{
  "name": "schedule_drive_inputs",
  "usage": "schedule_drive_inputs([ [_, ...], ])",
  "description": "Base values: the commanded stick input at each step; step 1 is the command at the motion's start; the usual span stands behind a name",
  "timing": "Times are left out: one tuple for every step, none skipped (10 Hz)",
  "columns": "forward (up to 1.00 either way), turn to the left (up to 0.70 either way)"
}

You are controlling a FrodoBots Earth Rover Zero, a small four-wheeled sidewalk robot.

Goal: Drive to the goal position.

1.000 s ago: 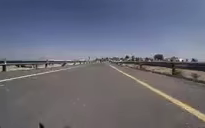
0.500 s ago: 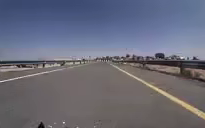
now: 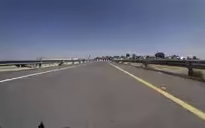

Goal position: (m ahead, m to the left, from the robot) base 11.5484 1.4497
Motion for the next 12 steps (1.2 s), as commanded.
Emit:
schedule_drive_inputs([
  [1.00,0.00],
  [1.00,0.00],
  [1.00,0.00],
  [1.00,0.00],
  [1.00,0.00],
  [1.00,0.00],
  [1.00,0.00],
  [1.00,0.00],
  [1.00,0.00],
  [1.00,0.00],
  [1.00,0.00],
  [1.00,0.00],
])
